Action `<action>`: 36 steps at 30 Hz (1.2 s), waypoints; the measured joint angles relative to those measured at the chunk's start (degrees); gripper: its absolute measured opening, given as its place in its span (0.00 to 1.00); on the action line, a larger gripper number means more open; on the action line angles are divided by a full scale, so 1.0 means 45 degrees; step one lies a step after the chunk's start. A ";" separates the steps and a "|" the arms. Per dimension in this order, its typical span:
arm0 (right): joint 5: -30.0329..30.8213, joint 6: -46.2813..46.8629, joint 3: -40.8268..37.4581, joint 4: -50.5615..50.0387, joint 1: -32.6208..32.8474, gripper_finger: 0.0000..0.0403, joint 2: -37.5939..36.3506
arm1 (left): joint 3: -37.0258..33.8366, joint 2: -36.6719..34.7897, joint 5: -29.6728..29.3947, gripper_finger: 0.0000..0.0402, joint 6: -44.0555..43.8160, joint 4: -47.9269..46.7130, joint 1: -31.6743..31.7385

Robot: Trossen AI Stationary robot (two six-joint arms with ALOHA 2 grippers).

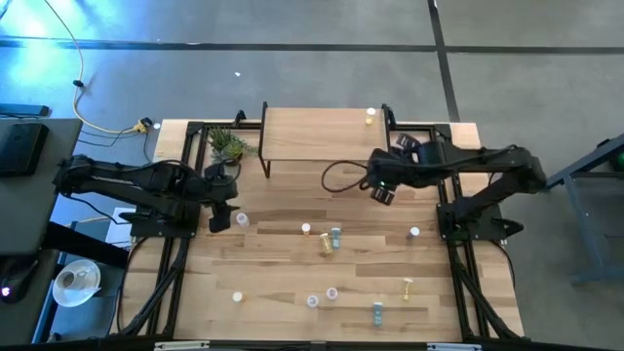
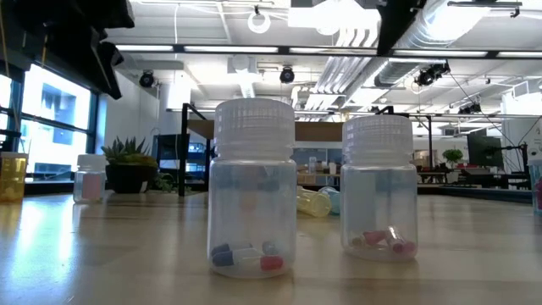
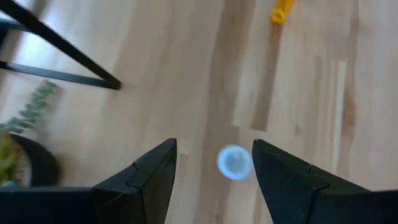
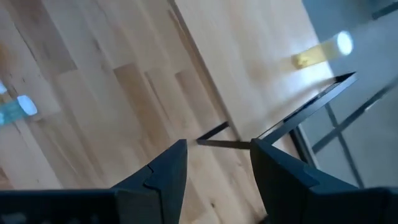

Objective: Pick and place medicine bottles onto shelf by color
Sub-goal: Put the top transparent pill bottle on the shelf

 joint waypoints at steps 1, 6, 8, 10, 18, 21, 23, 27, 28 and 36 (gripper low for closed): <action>0.0005 0.0224 -0.0422 0.0242 0.0070 0.42 -0.0256 | 0.0000 0.0102 0.0172 0.50 -0.0008 -0.0078 -0.0125; 0.0007 0.1068 -0.2417 0.1934 0.0415 0.42 -0.1602 | 0.0000 0.0853 0.0489 0.50 -0.0595 -0.0104 -0.0845; 0.0006 0.1128 -0.3094 0.2705 0.0557 0.42 -0.2027 | 0.0000 0.1199 0.0452 0.50 -0.0665 -0.0188 -0.1117; 0.0005 0.1133 -0.3653 0.3341 0.0697 0.42 -0.2384 | 0.0000 0.1539 0.0353 0.50 -0.0775 -0.0187 -0.1313; -0.0010 0.1643 -0.4574 0.4185 0.1143 0.42 -0.2648 | -0.0005 0.2996 0.0265 0.50 -0.1767 -0.0174 -0.1478; 0.0000 0.1633 -0.4666 0.4417 0.1220 0.42 -0.2644 | -0.0010 0.3549 0.0116 0.50 -0.2319 -0.0161 -0.1351; 0.0000 0.1633 -0.4666 0.4422 0.1220 0.42 -0.2644 | -0.0010 0.3884 0.0098 0.50 -0.2761 -0.0164 -0.1262; 0.0005 0.1609 -0.4666 0.4419 0.1220 0.42 -0.2644 | -0.0010 0.4413 0.0081 0.50 -0.3459 -0.0067 -0.1111; 0.0006 0.1609 -0.4666 0.4417 0.1220 0.42 -0.2644 | -0.0010 0.4504 0.0083 0.50 -0.3623 -0.0067 -0.1059; 0.0010 0.1604 -0.4666 0.4417 0.1215 0.42 -0.2640 | 0.0003 0.5353 0.0183 0.50 -0.4544 0.0052 -0.0652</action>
